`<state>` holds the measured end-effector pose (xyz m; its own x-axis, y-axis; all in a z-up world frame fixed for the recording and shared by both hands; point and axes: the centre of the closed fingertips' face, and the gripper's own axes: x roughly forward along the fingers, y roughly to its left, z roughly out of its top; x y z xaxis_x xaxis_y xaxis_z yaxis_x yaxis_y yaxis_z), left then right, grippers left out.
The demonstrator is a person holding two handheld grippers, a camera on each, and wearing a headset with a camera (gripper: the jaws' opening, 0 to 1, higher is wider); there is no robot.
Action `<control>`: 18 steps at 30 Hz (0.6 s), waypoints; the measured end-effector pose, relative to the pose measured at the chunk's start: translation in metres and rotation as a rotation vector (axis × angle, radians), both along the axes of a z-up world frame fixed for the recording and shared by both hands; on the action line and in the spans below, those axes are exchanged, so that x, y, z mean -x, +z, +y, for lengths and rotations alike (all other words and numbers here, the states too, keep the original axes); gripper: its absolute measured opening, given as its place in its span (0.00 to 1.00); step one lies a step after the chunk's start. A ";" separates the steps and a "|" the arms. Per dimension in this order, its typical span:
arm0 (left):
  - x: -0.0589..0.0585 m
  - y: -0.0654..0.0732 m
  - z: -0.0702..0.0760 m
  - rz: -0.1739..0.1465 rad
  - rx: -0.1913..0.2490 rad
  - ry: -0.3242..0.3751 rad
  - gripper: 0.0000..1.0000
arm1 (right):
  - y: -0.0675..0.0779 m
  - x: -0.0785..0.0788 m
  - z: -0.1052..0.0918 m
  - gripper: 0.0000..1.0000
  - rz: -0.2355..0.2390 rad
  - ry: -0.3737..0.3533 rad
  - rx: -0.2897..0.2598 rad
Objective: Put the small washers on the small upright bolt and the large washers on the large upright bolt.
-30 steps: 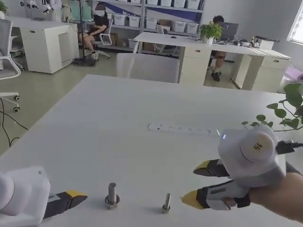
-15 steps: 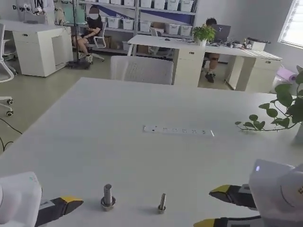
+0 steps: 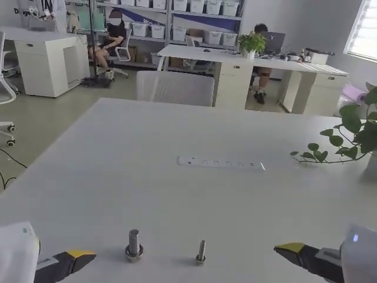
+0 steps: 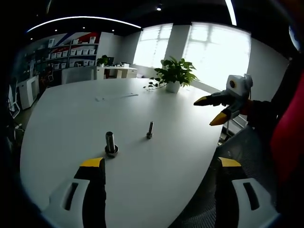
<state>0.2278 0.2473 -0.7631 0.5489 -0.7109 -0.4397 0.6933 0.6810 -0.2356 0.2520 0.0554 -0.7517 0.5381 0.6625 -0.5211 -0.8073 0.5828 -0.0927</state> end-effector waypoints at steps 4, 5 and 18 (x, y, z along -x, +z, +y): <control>0.002 0.000 0.001 0.000 -0.001 0.001 1.00 | -0.003 0.000 -0.002 0.78 -0.004 -0.011 -0.013; 0.002 -0.001 0.001 0.001 -0.003 0.004 1.00 | -0.003 -0.001 -0.003 0.81 -0.005 -0.019 -0.015; 0.004 -0.004 0.004 0.008 0.011 0.006 1.00 | -0.013 0.001 0.009 1.00 0.014 0.006 -0.056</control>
